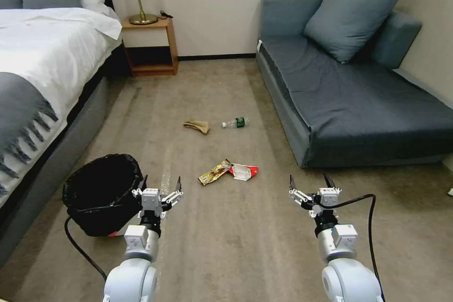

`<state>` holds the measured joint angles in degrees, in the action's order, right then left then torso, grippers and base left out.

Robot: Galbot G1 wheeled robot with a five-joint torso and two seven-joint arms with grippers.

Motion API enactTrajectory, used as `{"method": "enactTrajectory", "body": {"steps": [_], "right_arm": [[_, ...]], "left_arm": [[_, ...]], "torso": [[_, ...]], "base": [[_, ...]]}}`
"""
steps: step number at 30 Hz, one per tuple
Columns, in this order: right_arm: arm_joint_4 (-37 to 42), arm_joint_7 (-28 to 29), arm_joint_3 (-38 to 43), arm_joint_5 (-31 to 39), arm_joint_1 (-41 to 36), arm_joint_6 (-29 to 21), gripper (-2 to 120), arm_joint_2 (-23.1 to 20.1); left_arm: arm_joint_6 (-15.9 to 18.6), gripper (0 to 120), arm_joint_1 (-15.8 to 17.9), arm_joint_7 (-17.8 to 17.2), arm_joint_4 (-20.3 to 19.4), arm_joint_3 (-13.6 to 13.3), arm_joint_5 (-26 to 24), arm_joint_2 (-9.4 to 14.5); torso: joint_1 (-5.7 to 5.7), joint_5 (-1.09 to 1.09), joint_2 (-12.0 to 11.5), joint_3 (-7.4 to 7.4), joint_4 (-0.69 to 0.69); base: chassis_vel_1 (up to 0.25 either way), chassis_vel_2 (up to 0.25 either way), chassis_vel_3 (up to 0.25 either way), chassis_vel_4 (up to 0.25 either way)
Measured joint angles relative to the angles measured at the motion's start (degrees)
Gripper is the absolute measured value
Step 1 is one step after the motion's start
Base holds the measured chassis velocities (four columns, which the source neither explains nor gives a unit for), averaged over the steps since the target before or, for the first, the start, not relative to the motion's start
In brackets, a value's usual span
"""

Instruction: Pick up the trash bin, then pick up the garbage on the floor and place it into the trash bin.

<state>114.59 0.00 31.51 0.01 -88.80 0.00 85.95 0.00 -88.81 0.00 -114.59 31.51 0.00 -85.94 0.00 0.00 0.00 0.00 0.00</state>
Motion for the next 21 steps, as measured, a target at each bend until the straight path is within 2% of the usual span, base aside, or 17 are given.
{"method": "enactTrajectory", "body": {"steps": [21], "right_arm": [[0.0, 0.0, 0.0, 0.0, 0.0, 0.0, 100, 0.0]], "left_arm": [[0.0, 100, 0.0, 0.0, 0.0, 0.0, 0.0, 0.0]], "torso": [[0.0, 0.0, 0.0, 0.0, 0.0]], "base": [[0.0, 0.0, 0.0, 0.0]]}}
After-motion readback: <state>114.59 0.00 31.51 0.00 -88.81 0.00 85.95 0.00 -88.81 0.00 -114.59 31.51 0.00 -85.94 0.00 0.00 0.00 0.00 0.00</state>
